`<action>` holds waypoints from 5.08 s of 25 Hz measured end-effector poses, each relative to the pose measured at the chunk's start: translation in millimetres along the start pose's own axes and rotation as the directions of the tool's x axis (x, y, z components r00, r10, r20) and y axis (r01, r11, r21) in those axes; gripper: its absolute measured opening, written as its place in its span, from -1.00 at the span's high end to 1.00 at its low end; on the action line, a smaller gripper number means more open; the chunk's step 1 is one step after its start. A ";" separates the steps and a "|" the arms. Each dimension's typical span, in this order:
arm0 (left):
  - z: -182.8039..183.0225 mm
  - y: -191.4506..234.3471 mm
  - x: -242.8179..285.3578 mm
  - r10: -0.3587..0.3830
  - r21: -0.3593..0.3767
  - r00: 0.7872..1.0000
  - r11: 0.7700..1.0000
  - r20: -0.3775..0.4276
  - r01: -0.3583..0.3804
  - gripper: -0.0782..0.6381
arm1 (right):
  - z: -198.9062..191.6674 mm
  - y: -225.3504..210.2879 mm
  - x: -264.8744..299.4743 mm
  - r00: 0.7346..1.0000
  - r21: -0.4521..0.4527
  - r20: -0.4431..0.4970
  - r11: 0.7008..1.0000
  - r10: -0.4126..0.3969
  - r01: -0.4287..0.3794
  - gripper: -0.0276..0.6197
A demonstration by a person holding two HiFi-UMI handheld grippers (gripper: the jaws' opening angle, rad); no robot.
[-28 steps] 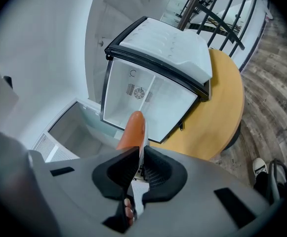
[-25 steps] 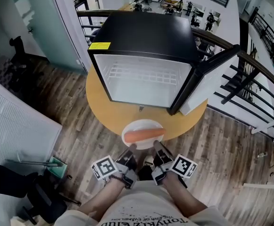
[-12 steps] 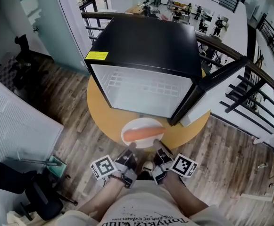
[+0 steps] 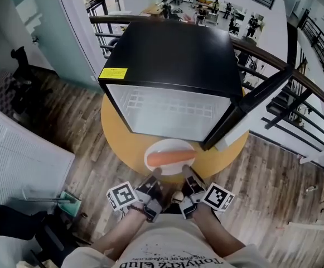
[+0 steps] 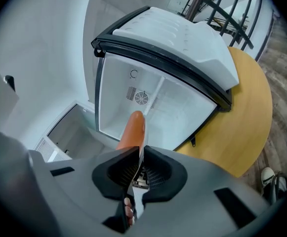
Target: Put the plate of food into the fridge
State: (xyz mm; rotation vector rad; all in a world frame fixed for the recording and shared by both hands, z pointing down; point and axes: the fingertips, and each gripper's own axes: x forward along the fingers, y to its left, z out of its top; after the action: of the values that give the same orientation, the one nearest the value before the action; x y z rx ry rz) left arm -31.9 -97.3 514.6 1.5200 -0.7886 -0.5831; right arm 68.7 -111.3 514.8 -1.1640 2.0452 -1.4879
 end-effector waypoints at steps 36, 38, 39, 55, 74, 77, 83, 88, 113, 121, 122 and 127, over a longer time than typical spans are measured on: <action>113.8 -20.2 107.6 0.010 0.029 0.999 1.000 -0.052 -0.009 0.68 | 95.3 17.2 108.6 0.979 -0.015 0.199 0.999 -0.039 0.042 0.77; 119.3 -20.1 112.7 0.010 0.024 0.999 1.000 -0.048 -0.009 0.68 | 98.8 17.2 114.1 0.978 -0.017 0.204 0.999 -0.044 0.048 0.77; 121.9 -19.7 115.1 0.010 0.020 0.999 1.000 -0.046 -0.009 0.68 | 100.4 17.0 117.0 0.977 -0.018 0.206 0.998 -0.047 0.052 0.77; 147.7 -14.1 147.4 0.038 0.008 0.999 0.999 -0.034 -0.038 0.68 | 125.8 8.1 151.5 0.974 -0.040 0.213 0.995 -0.080 0.090 0.77; 157.5 -8.2 166.3 0.069 0.006 0.997 0.998 -0.044 -0.069 0.68 | 139.9 -0.9 167.6 0.972 -0.038 0.202 0.991 -0.118 0.128 0.76; 160.6 -6.1 167.6 0.070 0.005 0.997 0.998 -0.043 -0.070 0.68 | 140.1 -2.0 171.8 0.973 -0.042 0.197 0.991 -0.120 0.131 0.76; 165.7 -3.6 174.2 0.075 0.009 0.996 0.997 -0.039 -0.075 0.68 | 144.8 -3.1 178.7 0.972 -0.061 0.198 0.988 -0.125 0.139 0.75; 166.7 -5.7 176.3 0.078 0.023 0.996 0.997 -0.039 -0.078 0.67 | 146.5 -1.4 179.7 0.970 -0.082 0.196 0.983 -0.147 0.165 0.72; 173.7 -3.6 168.2 0.133 0.171 0.990 0.978 -0.048 -0.123 0.60 | 146.4 -3.2 177.6 0.943 -0.397 0.122 0.855 -0.310 0.333 0.56; 181.8 -0.7 163.1 0.187 0.267 0.982 0.947 -0.016 -0.176 0.60 | 151.5 -9.2 173.5 0.920 -0.550 0.150 0.743 -0.362 0.382 0.43; 183.2 -0.7 162.8 0.187 0.273 0.982 0.946 -0.013 -0.176 0.60 | 153.8 -8.6 171.9 0.918 -0.571 0.165 0.724 -0.361 0.387 0.43; 187.3 -8.9 158.7 0.174 0.295 0.985 0.940 0.015 -0.170 0.60 | 154.4 -11.5 166.5 0.929 -0.528 0.152 0.767 -0.338 0.365 0.44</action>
State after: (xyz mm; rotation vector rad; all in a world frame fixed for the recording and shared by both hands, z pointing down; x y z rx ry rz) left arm -71.7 -339.2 499.8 1.7025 -1.0240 -0.3354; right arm 80.3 -337.6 495.2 -1.8765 2.3993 -0.9965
